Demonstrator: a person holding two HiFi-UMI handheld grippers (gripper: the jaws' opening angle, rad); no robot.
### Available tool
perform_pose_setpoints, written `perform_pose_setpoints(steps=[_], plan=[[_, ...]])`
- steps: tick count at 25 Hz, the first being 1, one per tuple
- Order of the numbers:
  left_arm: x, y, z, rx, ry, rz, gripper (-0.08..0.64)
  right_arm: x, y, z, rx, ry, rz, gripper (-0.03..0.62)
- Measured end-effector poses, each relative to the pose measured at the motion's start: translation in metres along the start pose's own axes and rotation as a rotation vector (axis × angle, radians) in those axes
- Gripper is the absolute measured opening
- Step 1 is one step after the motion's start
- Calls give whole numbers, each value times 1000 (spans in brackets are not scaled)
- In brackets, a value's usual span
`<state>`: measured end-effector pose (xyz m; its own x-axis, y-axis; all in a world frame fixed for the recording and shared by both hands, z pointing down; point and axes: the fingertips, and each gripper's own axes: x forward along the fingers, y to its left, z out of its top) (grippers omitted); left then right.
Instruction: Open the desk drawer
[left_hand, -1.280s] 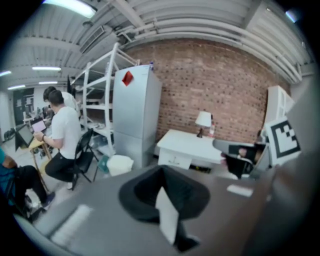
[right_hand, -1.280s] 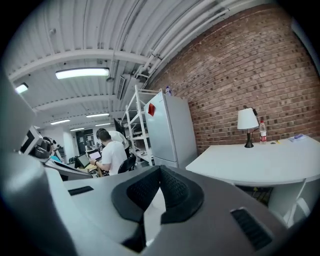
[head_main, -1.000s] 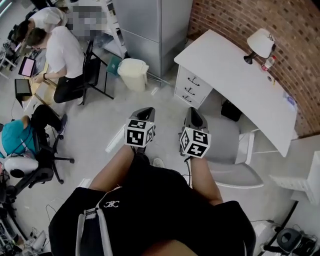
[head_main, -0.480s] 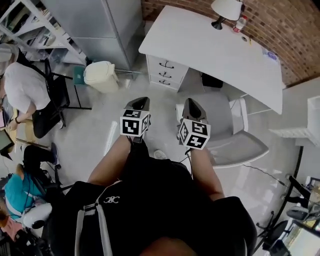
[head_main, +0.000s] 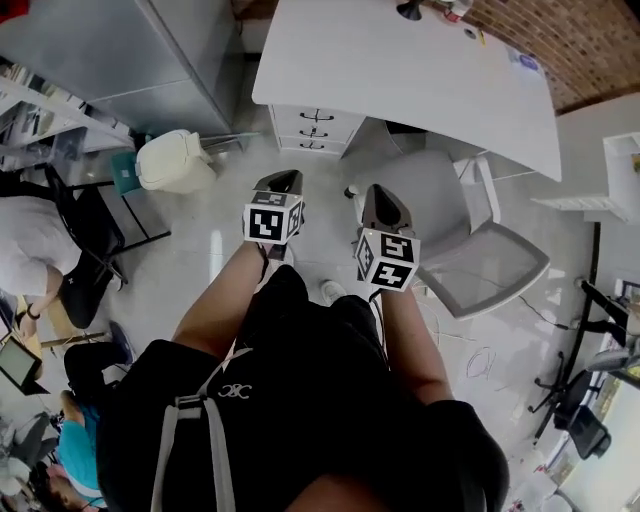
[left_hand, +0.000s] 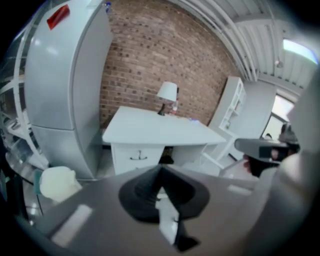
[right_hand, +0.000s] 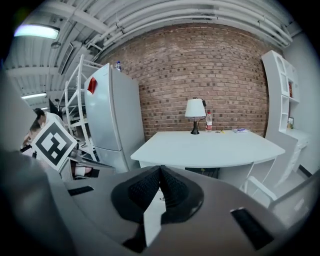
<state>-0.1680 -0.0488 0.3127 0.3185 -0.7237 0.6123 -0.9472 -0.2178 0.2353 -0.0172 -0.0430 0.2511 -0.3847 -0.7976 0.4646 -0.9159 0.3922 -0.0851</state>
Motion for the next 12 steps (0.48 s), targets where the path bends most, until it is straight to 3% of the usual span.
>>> perform_pose_setpoints(steps=[4, 8, 12], plan=[[37, 12, 2, 74, 19, -61, 0, 15, -1, -19, 47, 35, -75, -2], [69, 9, -18, 180, 87, -115, 0, 29, -2, -44, 81, 89, -95, -2], [85, 10, -46, 261, 147, -98, 0, 37, -3, -69, 102, 138, -85, -2]])
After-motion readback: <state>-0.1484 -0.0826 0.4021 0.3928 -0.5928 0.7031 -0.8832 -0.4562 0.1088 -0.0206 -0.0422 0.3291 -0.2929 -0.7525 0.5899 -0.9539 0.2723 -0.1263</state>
